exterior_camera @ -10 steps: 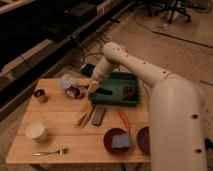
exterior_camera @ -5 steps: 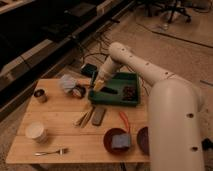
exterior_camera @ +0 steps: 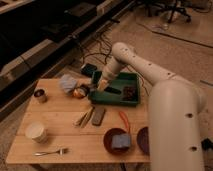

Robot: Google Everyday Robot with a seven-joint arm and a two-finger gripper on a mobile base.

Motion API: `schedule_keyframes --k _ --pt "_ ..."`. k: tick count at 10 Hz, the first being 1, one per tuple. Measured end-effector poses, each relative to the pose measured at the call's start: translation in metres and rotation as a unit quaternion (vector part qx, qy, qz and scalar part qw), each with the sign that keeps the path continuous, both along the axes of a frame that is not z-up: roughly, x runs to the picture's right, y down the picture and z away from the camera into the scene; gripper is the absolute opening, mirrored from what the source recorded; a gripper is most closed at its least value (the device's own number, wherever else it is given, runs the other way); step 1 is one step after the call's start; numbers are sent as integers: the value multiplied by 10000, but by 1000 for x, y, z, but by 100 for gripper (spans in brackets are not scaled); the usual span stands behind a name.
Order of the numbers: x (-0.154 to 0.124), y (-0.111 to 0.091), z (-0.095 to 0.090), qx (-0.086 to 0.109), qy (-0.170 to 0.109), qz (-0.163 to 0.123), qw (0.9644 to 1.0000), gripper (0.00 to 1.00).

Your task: Place brush in tray

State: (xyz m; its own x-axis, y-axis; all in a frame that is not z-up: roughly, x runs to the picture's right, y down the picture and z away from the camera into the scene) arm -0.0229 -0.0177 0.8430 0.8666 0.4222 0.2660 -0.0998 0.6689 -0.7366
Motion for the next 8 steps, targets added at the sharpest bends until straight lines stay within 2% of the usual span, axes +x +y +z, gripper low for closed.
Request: schedule_keyframes --k 5,8 --pt "22 11 1 -153 381 -114 9991 0" --pt "34 19 4 -39 585 -168 9981 0"
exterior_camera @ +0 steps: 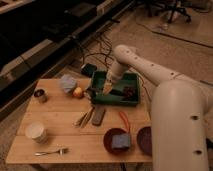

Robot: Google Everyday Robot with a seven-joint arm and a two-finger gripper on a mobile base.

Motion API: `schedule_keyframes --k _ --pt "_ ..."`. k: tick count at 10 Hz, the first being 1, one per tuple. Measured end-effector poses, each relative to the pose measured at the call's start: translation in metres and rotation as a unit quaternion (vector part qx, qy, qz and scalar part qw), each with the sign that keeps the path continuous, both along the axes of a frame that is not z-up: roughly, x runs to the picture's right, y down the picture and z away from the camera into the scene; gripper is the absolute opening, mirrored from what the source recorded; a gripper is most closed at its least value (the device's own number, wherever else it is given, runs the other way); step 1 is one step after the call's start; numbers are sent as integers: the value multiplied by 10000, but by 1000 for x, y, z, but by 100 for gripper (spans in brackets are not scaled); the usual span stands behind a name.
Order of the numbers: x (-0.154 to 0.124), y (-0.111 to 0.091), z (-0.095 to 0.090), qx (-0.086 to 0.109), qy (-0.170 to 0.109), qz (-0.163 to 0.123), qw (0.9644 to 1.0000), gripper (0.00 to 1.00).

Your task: Place brush in tray

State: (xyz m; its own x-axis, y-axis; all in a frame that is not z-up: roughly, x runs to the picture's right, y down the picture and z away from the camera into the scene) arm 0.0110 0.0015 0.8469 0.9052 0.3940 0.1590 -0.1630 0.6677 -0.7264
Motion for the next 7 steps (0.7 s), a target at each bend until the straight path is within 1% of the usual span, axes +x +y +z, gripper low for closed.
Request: schedule_keyframes --k 3,4,7 --pt "15 9 1 261 285 -107 9992 0" --pt "15 11 3 380 371 -232 9983 0" --pt "8 13 12 565 461 -513 9960 0"
